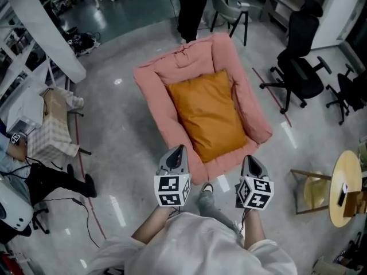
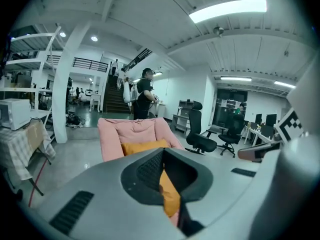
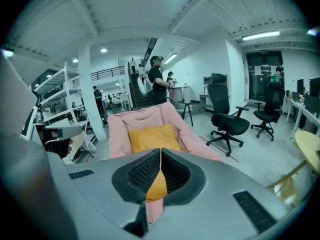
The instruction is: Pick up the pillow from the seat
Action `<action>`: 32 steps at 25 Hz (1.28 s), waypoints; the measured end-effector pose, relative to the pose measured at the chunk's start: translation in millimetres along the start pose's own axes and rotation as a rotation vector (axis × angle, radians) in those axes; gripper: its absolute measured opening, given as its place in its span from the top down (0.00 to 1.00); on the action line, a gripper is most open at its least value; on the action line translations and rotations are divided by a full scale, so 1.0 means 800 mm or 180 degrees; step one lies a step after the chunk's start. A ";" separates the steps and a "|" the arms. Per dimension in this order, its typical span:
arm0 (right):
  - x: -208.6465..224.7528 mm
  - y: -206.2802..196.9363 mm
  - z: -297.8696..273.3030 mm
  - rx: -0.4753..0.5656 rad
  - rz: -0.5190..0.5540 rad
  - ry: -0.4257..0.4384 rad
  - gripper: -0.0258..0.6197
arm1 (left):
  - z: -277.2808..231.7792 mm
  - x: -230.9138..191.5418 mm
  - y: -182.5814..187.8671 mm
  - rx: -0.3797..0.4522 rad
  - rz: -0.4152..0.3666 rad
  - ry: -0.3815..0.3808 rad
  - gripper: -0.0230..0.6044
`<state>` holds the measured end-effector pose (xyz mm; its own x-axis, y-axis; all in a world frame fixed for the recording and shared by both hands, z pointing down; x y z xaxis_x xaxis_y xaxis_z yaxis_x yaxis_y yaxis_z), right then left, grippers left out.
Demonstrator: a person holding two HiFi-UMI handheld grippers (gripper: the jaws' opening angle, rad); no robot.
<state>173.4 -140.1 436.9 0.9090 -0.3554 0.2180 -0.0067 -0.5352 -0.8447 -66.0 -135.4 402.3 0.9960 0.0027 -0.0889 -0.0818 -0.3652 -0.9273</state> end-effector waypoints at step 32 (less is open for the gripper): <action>0.093 -0.017 -0.266 -0.0423 -0.0191 0.0548 0.91 | -0.236 -0.005 -0.104 -0.0703 0.0119 0.0198 0.95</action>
<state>152.6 -322.5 568.7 0.8248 -0.4393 0.3558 -0.0199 -0.6516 -0.7583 -56.4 -281.0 548.6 0.9932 -0.0696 -0.0928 -0.1159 -0.5589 -0.8211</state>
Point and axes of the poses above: the fingertips, and each gripper's own axes: z backward along the fingers, x to its right, y out of its top, the point moved 1 cm from there along z, backward along the fingers, and after that the axes turned 9 degrees about y, right-handed, at the moved point
